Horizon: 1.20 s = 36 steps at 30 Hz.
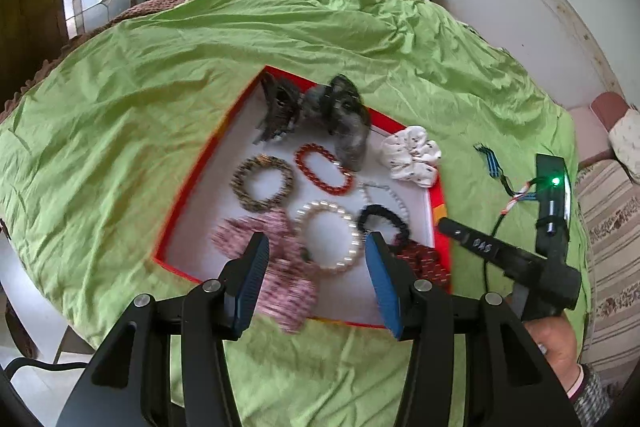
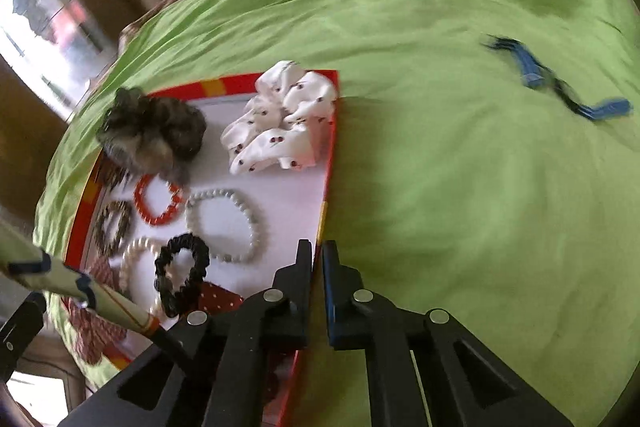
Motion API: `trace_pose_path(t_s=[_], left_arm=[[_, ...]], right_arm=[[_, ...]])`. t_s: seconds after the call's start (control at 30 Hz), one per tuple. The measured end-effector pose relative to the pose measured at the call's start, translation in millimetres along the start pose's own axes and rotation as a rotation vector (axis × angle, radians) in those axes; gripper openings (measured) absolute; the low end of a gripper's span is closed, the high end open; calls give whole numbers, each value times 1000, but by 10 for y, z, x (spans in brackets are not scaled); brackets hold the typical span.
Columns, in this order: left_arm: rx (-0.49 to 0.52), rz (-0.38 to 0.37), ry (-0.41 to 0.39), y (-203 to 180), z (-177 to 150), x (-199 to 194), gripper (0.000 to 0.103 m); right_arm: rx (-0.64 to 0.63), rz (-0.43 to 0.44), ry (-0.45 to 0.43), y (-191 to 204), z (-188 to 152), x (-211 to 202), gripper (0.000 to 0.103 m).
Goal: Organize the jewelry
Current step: 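Carry the red bracelet and black hair tie into the tray and open both tools, then lift both open tools up and away from the tray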
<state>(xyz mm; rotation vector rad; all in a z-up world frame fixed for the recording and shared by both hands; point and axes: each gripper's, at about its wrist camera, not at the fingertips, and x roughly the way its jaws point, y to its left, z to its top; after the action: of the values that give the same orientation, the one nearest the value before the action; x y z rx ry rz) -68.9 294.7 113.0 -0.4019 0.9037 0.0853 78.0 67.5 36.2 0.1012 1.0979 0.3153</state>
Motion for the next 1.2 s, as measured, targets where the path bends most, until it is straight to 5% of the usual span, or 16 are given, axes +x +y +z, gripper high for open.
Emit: trace_pose_path(t_s=[0.3,0.43,0.7,0.8,1.03,1.2], left_arm=[[30,-33,31,-240,-234,-15,49],[42,-40,22,-360,-307,-88,50],[74,21,-63,-540,-481,-370,59],[79,67,-103,-532,-559,-459,62],[-8,103,-95,-254,-729,-525,64],[-12,95,-110,-150,-818,-650,64]], right_arm=[[170,-109,-42,-994,-235,-423,3],[158,-73,-46,-1120,-343,-557,4],[84,-93,-132,-979,-660,-976,27],[37,-90,-176,-843,-847,-1202,28],[-250,158,-106,99,-1086,-1238,27],[-283,126,-49,497,-930,-839,18]])
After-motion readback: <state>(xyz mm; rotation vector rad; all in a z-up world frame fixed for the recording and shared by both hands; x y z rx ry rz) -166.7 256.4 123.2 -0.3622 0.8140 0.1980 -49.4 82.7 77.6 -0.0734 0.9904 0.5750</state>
